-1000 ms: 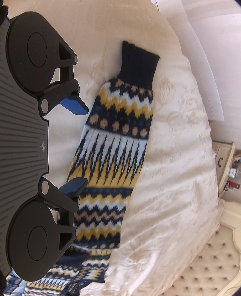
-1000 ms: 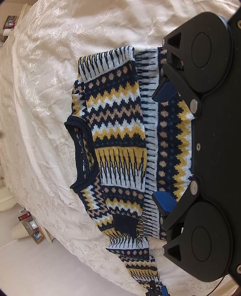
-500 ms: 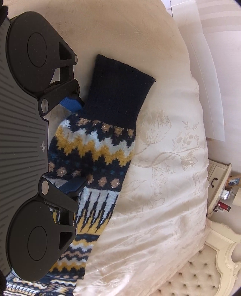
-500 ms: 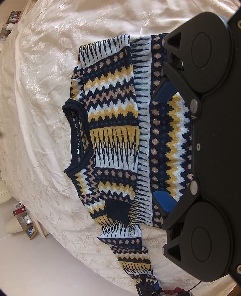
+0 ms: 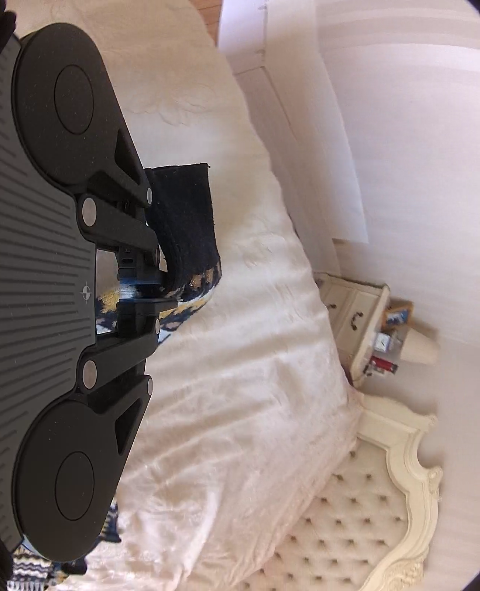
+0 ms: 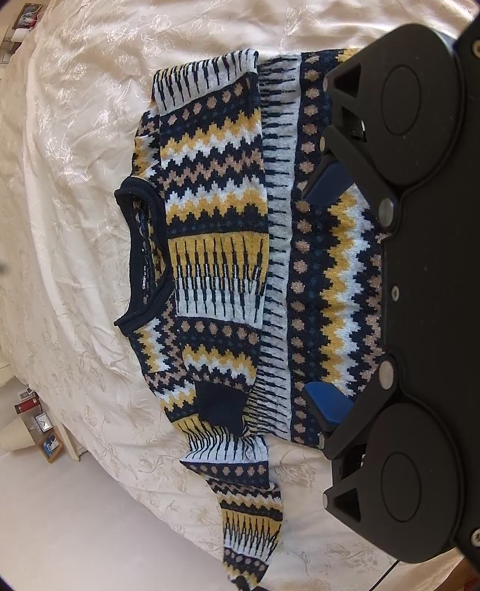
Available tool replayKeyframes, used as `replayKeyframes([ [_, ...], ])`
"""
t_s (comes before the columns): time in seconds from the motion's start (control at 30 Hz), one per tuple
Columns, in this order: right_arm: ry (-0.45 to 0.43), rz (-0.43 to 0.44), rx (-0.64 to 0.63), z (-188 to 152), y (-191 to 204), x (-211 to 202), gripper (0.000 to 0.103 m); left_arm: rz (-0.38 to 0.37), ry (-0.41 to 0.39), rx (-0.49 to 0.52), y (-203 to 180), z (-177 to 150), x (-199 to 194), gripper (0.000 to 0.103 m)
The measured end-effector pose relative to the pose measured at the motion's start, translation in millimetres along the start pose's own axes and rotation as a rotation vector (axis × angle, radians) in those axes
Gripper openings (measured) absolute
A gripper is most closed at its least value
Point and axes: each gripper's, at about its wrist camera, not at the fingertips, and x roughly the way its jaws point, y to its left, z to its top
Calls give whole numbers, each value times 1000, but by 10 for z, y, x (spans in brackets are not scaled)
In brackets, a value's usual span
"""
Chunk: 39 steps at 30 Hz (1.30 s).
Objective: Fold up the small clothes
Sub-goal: 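Grasp the other sleeve's navy cuff with the left tool and lift, then lay the held sleeve across the sweater body and open the left tool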
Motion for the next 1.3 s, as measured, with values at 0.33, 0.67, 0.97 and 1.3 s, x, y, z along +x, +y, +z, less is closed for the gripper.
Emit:
replayKeyframes([
  [0.33, -18, 48, 26, -43, -344, -128, 102, -219, -164, 194, -1379, 223, -734, 6],
  [0.67, -42, 39, 98, -95, -906, -321, 102, -439, -36, 306, -2908, -513, -513, 6],
  [0.97, -43, 7, 152, -135, -1311, -396, 102, -517, 138, 476, -3975, -1484, -181, 7],
  [1.3, -37, -5, 169, -97, -1413, -299, 102, -670, 202, 588, -4175, -1745, -313, 67],
])
